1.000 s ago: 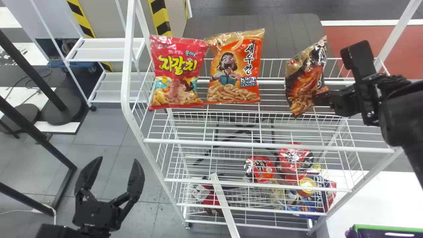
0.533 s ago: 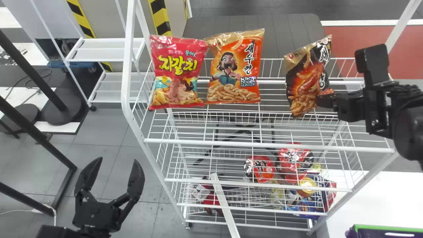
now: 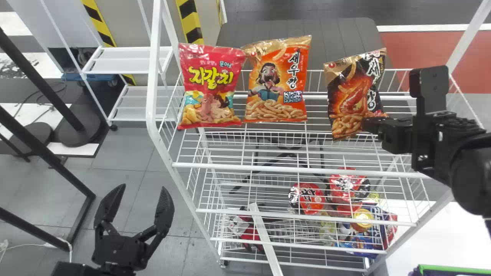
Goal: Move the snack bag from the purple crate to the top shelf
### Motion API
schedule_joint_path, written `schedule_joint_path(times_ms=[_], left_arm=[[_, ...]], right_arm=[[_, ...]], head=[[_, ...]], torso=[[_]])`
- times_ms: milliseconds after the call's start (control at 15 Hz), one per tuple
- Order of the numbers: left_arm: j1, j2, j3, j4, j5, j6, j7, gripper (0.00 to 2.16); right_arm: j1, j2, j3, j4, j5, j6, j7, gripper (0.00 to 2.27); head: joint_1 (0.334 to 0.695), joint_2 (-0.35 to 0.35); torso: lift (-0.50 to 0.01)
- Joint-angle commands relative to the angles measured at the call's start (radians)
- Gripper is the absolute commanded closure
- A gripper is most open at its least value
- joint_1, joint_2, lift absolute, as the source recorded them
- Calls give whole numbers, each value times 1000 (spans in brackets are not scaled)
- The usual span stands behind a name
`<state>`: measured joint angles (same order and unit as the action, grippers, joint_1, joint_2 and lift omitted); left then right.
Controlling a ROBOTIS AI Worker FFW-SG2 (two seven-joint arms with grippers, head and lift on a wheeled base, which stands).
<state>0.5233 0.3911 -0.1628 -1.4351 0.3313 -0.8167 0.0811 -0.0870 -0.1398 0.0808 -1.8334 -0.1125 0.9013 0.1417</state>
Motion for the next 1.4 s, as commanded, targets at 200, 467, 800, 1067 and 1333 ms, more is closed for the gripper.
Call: schedule_joint_path(times_ms=[200,467,800,1067,1333], left_arm=[[-9,0,0,8,2,3,-1,130],[-23,2,-6,21,3,3,-1,134],[-37,5,-7,33,12,6,-3,134],[-52,9,-17,50,20,3,-3,134],[-65,17,-21,59,31,3,-6,134]], right_arm=[[12,40,45,19,-35,-150,-80,2253],[33,85,56,98,-76,-307,-136,2253],[42,126,71,166,-105,-429,-212,2253],[41,140,71,206,-105,-457,-258,2253],[24,140,62,261,-108,-491,-274,2253]], head=[[695,161],[695,179],[695,196],[695,206],[695,195]], torso=[[0],[0],[0],[0],[0]])
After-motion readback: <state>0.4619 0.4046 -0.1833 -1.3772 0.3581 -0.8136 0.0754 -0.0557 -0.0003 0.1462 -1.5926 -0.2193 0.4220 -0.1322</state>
